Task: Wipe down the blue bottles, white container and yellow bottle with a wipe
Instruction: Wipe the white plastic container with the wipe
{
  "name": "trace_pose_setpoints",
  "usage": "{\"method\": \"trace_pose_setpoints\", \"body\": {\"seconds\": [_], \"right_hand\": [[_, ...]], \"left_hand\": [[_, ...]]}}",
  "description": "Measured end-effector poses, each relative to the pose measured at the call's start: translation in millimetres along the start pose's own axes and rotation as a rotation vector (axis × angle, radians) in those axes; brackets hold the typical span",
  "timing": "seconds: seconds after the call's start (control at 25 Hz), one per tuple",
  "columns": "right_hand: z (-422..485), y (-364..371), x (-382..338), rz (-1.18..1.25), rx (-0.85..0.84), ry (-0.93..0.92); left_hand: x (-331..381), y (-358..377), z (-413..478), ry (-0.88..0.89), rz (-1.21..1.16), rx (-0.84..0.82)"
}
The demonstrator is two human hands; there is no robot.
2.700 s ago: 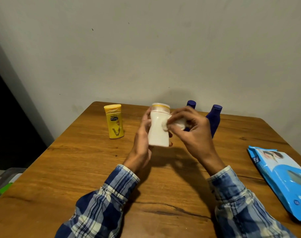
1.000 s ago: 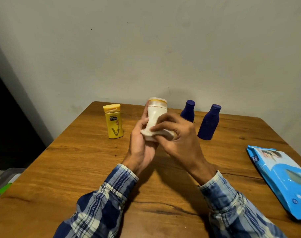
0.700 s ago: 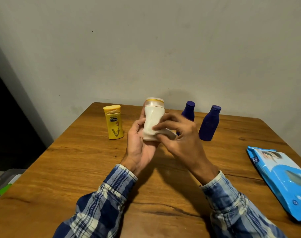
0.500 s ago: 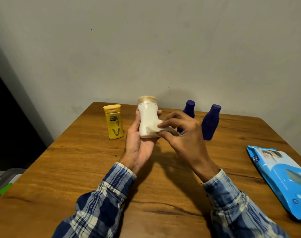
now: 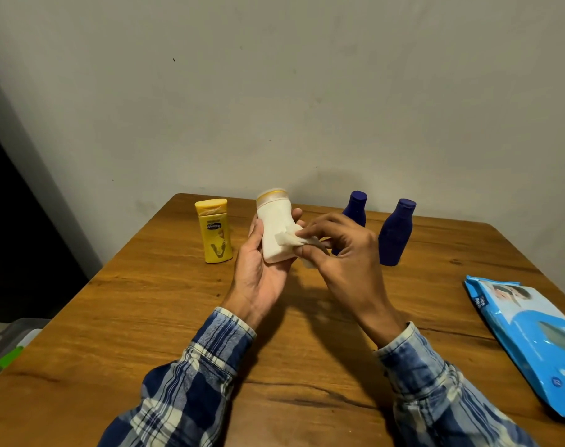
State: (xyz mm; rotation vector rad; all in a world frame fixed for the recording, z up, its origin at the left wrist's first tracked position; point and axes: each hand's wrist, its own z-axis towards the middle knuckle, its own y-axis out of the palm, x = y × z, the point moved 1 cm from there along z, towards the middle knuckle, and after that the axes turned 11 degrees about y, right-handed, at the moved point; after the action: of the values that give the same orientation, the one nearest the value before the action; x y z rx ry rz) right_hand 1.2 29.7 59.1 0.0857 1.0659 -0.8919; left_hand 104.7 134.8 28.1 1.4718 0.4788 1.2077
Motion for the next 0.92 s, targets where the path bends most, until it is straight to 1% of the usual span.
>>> {"method": "trace_pose_setpoints", "body": {"seconds": [0.08, 0.2, 0.28, 0.32, 0.4, 0.52, 0.6, 0.72, 0.92], "right_hand": [[3, -1, 3, 0.073, 0.024, 0.065], [8, -6, 12, 0.169, 0.162, 0.157], [8, -8, 15, 0.186, 0.231, 0.180], [9, -8, 16, 0.191, 0.224, 0.180], [9, -8, 16, 0.197, 0.132, 0.160], [11, -11, 13, 0.161, -0.006, 0.090], [13, -14, 14, 0.139, 0.002, 0.080], [15, -15, 22, 0.153, 0.086, 0.106], [6, 2, 32, 0.069, 0.017, 0.138]], "left_hand": [[-2, 3, -2, 0.012, 0.081, -0.028], [-12, 6, -7, 0.025, 0.249, -0.064], [-16, 7, -9, 0.004, 0.290, -0.090], [-15, 7, -10, -0.002, 0.296, -0.108], [-10, 10, -11, 0.016, 0.340, -0.142], [-8, 6, -9, 0.082, 0.530, -0.171], [-8, 1, -5, 0.140, 0.678, -0.154], [-3, -9, 5, 0.224, 0.817, -0.149], [5, -32, 26, 0.331, 0.978, -0.078]]}}
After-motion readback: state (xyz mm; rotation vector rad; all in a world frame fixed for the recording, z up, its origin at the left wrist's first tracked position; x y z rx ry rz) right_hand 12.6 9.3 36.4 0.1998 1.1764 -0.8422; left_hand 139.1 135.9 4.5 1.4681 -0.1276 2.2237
